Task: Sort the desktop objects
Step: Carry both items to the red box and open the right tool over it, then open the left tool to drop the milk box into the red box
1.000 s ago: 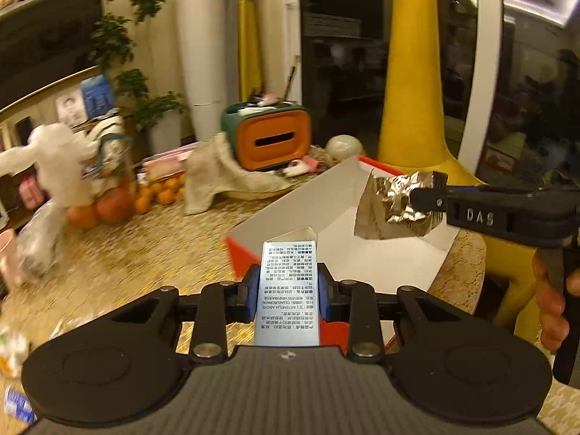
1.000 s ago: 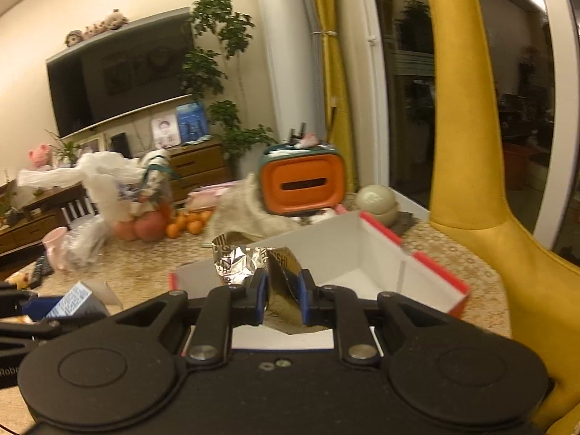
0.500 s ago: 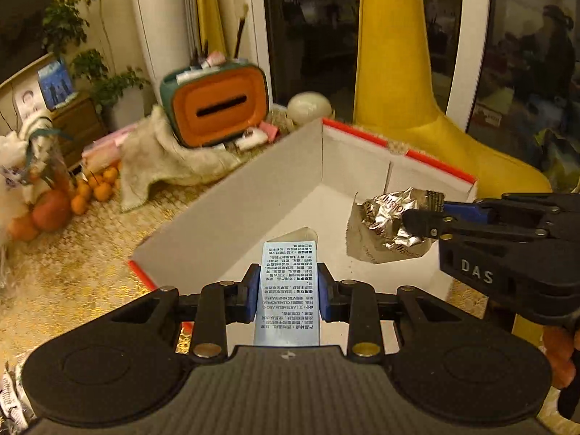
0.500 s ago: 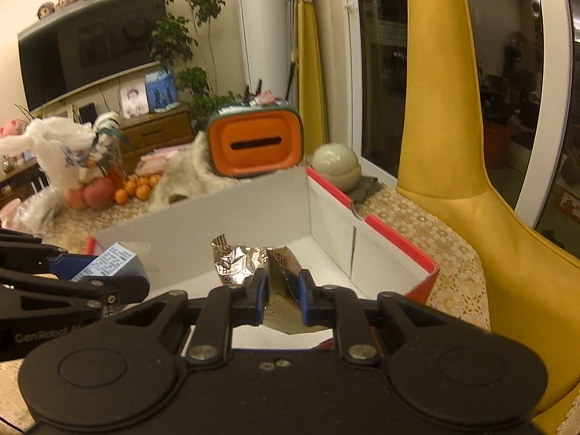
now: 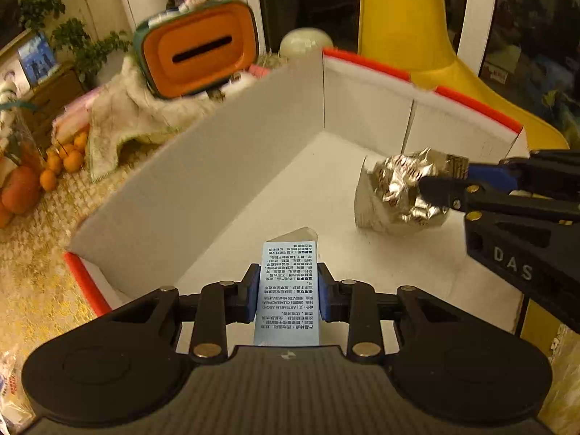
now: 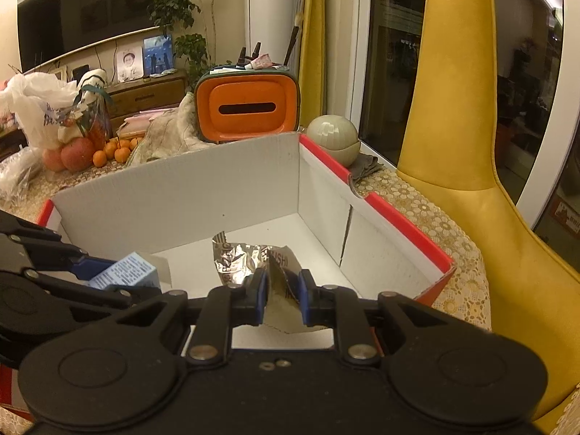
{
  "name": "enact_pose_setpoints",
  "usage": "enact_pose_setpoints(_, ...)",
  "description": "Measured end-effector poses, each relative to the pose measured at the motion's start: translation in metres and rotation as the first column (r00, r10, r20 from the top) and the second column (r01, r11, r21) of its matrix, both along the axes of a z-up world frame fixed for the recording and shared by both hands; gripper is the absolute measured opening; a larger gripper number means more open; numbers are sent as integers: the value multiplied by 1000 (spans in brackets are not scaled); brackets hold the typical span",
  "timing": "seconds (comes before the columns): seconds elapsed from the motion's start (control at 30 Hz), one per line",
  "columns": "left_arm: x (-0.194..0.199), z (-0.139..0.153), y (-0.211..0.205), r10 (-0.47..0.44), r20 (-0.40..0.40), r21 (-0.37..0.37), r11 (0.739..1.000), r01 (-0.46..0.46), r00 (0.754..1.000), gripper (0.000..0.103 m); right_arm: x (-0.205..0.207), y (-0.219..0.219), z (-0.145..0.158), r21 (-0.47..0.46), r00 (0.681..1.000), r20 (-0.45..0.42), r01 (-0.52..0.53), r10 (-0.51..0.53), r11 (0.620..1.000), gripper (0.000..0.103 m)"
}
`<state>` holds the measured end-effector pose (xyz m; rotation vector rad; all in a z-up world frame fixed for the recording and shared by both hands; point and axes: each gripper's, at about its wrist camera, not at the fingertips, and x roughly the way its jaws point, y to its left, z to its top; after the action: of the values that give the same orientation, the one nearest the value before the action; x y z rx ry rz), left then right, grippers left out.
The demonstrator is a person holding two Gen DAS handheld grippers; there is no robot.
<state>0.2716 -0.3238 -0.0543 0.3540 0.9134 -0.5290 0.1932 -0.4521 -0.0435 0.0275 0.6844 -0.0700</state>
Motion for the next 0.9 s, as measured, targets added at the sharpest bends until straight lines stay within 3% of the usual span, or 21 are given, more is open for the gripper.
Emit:
enact_pose_setpoints(0.17,4,-3,0,5,-69,5,1000,-5,998,30,1,-2,2,9,1000,-20,4,-4,1000,17)
enact_pose_setpoints(0.37,1,0,3,12,-71,-6,1000,-13,997,30,0,0,5,10,1000,-20,-1,1,1000,25)
enact_pose_setpoints(0.5,-2,7,6,1,-70,-38,999,-4,998,53,-3,0,9,6,1000,-12,7,-7,1000,29)
enact_pose_setpoints(0.63,-10,15,4,1,-32,-31,1000,-2,999,63,-8,0,14,10,1000,-5,13,-13,1000,32)
enact_pose_setpoints(0.7,-13,18,6,5,-27,-35,999,-6,1000,75,-10,2,17,10,1000,-2,12,-12,1000,34)
enact_pose_setpoints(0.77,-15,22,9,13,-21,-41,999,-14,1000,77,-13,3,20,8,1000,4,6,-6,1000,44)
enact_pose_setpoints(0.9,-21,28,18,28,-15,-57,998,-29,999,80,-21,6,27,14,1000,21,-15,14,1000,50)
